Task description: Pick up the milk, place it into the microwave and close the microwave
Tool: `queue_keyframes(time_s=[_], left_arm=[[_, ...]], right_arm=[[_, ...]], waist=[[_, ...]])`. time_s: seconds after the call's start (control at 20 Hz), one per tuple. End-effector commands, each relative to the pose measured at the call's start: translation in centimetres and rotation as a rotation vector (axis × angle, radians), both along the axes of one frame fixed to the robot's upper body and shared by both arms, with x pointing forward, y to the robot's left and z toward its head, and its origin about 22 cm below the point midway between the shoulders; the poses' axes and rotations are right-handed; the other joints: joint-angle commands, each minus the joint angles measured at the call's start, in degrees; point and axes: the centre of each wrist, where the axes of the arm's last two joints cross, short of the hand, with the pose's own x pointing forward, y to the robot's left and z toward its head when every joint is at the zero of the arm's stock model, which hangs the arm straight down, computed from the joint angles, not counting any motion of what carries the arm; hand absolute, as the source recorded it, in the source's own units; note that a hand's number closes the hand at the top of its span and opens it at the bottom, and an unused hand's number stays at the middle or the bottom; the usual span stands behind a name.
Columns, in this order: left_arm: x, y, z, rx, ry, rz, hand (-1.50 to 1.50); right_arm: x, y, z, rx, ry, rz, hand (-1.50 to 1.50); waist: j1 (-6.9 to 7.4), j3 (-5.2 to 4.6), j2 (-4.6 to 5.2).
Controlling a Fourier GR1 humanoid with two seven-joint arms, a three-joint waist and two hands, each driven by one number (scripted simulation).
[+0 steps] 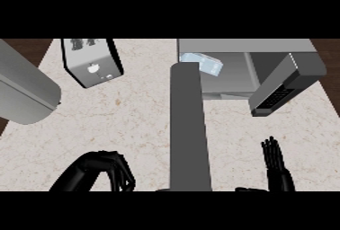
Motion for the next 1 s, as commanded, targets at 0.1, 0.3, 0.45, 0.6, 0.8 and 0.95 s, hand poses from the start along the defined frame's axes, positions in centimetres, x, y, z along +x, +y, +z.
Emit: queue_keyframes(time_s=[0.1,0.3,0.45,0.6,0.8,0.95], left_arm=[[3.0,-2.2,0.4,0.055,0.007,-0.116,1.50],[5.2,-4.2,-1.4,0.144,0.056,-0.238,1.50],[4.2,-6.0,-3.2,0.183,0.117,-0.340,1.50],[3.3,-9.5,-4.2,0.220,0.082,-0.360,1.50],[4.3,-13.2,-4.0,0.286,0.000,-0.363,1.50],[3.9,-15.3,-6.2,0.300,0.012,-0.385,1.50]], right_arm=[[-4.0,-3.2,1.7,0.005,-0.032,0.009,-1.50],[-4.9,-1.2,0.8,0.018,-0.033,-0.016,-1.50],[-6.9,-1.6,1.7,0.015,-0.041,-0.010,-1.50],[-7.9,-4.5,2.1,0.017,-0.061,-0.011,-1.50],[-7.6,-3.7,3.6,-0.010,-0.102,0.011,-1.50],[-9.7,-3.5,4.3,0.025,-0.116,0.051,-1.50]], waist=[[-0.19,0.03,0.12],[-0.36,0.06,0.25],[-0.44,0.02,0.16],[-0.04,0.08,0.15],[-0.42,0.06,0.17],[-1.21,0.04,0.25]])
